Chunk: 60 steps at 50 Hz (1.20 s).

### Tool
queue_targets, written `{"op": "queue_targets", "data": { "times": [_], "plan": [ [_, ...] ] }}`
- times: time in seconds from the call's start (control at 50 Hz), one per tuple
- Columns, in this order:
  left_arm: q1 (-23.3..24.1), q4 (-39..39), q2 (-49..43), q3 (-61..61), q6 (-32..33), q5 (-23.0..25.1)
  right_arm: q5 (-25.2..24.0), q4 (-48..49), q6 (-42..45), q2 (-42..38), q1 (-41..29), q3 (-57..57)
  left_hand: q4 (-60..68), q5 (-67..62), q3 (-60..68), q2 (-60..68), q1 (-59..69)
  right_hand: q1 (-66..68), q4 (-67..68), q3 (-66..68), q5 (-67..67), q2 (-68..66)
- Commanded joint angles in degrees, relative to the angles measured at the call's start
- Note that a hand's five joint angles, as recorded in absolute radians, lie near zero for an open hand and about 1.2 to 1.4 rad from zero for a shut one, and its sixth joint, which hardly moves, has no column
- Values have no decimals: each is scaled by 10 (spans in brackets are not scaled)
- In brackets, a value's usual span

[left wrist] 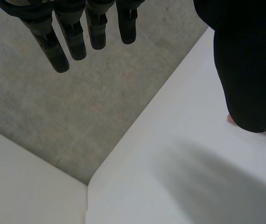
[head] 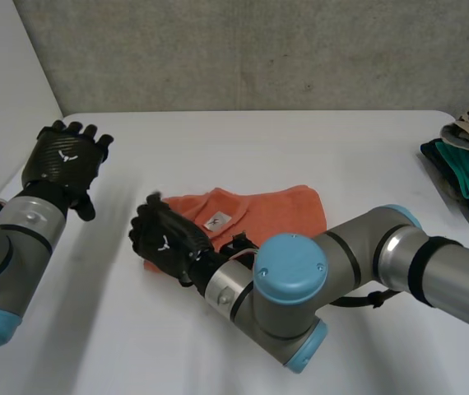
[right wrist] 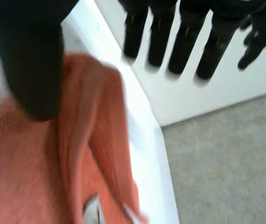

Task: Fold the laundry.

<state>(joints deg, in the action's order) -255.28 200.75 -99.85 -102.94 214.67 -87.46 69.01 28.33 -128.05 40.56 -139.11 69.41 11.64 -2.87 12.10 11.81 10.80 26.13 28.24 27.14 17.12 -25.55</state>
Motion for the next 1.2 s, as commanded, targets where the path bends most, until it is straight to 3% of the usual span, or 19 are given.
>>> {"op": "queue_targets", "data": {
  "times": [0.02,0.08,0.16,0.24,0.32,0.42,0.62,0.76,0.84,0.88,0.98,1.12,1.2],
  "plan": [
    [29,4,-8,25,0,-1,156,-32,-82,75,12,52,-16,29,-21,-18,-8,-161,-182,-171,-171,156],
    [47,5,-16,38,-1,-2,180,-78,-166,144,56,93,-16,29,-21,-18,-8,-161,-182,-171,-171,156],
    [100,4,-39,66,-27,-1,170,-156,-234,192,120,139,-16,29,-21,-18,-8,-161,-182,-171,-171,156],
    [153,5,-74,93,-73,-1,162,-192,-253,190,155,181,-13,25,-17,-14,-4,-161,-182,-171,-171,156],
    [203,3,-128,127,-118,3,160,-163,-251,185,171,215,-6,18,-11,-8,2,-125,-146,-136,-135,120],
    [243,1,-220,193,-126,-4,158,-108,-250,186,187,252,9,3,5,8,18,-90,-111,-100,-100,84],
    [232,-1,-351,306,-103,-44,159,-72,-254,185,181,270,58,-46,53,56,66,-60,-81,-70,-70,54],
    [168,7,-377,301,32,-135,158,-60,-251,181,182,271,60,-48,55,58,68,112,90,101,102,-117],
    [146,22,-367,289,50,-199,156,-48,-249,179,184,273,56,-44,52,55,65,219,198,209,210,-225],
    [141,24,-354,277,50,-202,156,-48,-247,179,184,273,56,-44,52,55,65,263,242,253,253,-269],
    [138,25,-289,229,42,-191,164,-53,-209,180,189,274,55,-42,50,53,63,538,517,528,528,-544],
    [145,26,-181,148,-6,-170,183,-68,-135,201,234,307,45,-32,40,43,53,539,518,529,529,-544],
    [142,26,-127,111,-33,-164,205,-90,-45,242,267,325,43,-31,38,41,51,539,518,529,529,-544]
  ]
}}
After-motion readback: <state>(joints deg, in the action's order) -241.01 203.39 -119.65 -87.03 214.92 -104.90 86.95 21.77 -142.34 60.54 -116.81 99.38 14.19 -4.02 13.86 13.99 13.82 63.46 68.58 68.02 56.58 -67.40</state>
